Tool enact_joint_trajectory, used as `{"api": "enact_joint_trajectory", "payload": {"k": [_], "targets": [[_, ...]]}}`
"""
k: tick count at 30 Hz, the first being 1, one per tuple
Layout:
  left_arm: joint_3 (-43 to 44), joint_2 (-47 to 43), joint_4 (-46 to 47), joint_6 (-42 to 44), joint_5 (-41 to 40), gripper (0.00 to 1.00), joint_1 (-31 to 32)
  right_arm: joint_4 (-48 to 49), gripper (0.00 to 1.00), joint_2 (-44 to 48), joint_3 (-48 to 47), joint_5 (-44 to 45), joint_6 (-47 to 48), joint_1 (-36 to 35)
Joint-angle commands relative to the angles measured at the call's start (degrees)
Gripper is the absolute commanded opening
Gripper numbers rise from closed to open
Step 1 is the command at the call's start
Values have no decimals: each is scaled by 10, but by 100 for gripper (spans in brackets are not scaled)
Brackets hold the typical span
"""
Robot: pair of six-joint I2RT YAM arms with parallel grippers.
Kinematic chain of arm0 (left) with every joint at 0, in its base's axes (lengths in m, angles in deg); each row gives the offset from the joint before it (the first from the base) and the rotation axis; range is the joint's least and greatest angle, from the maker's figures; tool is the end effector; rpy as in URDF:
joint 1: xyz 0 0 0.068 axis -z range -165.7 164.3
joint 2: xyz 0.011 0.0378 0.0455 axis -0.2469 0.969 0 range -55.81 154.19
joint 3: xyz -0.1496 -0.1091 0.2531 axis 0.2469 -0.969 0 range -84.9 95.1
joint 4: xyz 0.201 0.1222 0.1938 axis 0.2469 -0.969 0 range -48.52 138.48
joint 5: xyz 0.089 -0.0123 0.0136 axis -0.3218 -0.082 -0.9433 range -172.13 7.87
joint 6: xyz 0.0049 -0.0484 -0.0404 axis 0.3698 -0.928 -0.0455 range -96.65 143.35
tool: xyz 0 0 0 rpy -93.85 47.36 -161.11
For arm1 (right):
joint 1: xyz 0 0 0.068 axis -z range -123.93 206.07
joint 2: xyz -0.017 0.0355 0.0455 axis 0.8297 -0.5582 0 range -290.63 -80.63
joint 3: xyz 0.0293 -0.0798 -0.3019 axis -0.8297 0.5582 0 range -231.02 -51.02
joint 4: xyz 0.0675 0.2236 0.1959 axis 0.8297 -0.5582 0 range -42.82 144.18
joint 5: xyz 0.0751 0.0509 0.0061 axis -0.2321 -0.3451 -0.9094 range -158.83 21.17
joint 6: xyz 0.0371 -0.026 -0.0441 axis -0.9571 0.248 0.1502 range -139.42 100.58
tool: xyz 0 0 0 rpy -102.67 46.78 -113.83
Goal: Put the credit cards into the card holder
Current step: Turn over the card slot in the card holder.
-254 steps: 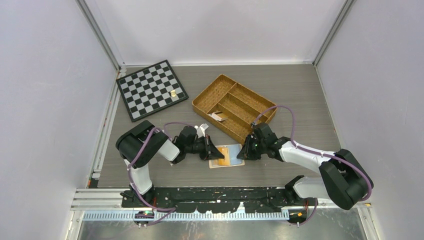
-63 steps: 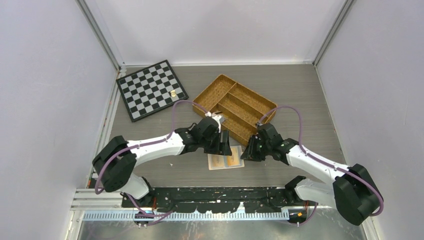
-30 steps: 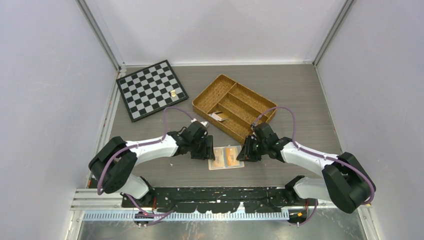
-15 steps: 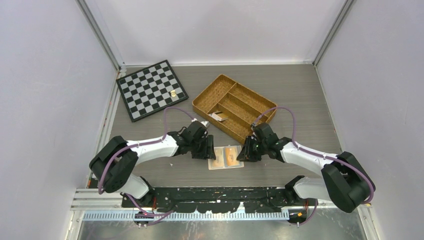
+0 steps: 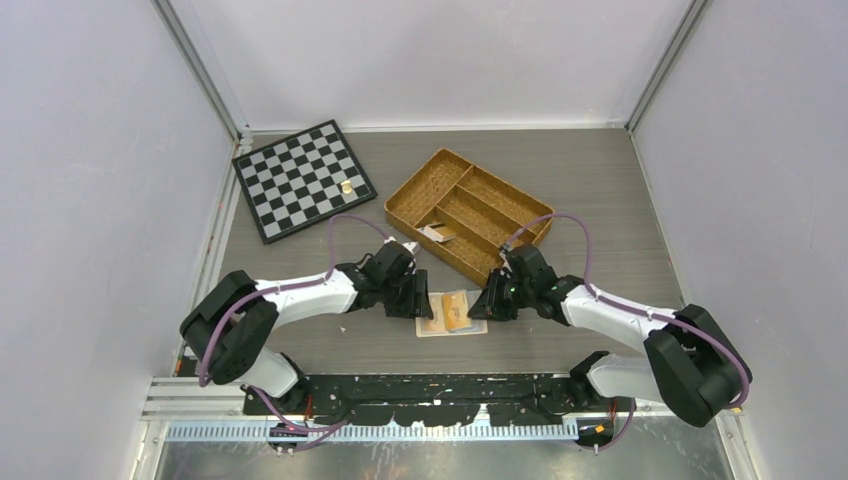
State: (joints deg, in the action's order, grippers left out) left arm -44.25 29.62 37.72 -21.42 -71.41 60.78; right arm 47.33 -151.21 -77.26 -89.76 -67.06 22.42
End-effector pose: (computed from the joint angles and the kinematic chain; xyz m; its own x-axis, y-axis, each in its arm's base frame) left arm 0.2090 -0.2333 0.1559 -0.9559 0.0018 -0.2937 0.1574 0.8472 -0.5073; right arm 0.1928 0.1491 0.1488 -0.9572 0.1919 -0.2165 0.0051 0.7594 0.6506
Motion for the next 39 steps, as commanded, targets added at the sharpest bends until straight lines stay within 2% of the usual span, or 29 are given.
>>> {"api": "enact_joint_trajectory", "payload": {"k": [1, 14, 26, 33, 39], "targets": [[-10, 10, 14, -1, 8, 51, -1, 25, 18, 19, -15, -10, -16, -6], [-14, 13, 26, -5, 15, 50, -2, 24, 17, 37, -49, -7, -35, -35], [-37, -14, 48, -10, 11, 50, -9, 43, 18, -30, -90, 21, -32, -90], [-62, -35, 64, -17, 19, 52, -24, 40, 28, -79, -125, 40, -19, -118], [-93, -101, 37, -17, -10, 55, -46, 28, 41, -97, -164, 50, -4, -132]]}}
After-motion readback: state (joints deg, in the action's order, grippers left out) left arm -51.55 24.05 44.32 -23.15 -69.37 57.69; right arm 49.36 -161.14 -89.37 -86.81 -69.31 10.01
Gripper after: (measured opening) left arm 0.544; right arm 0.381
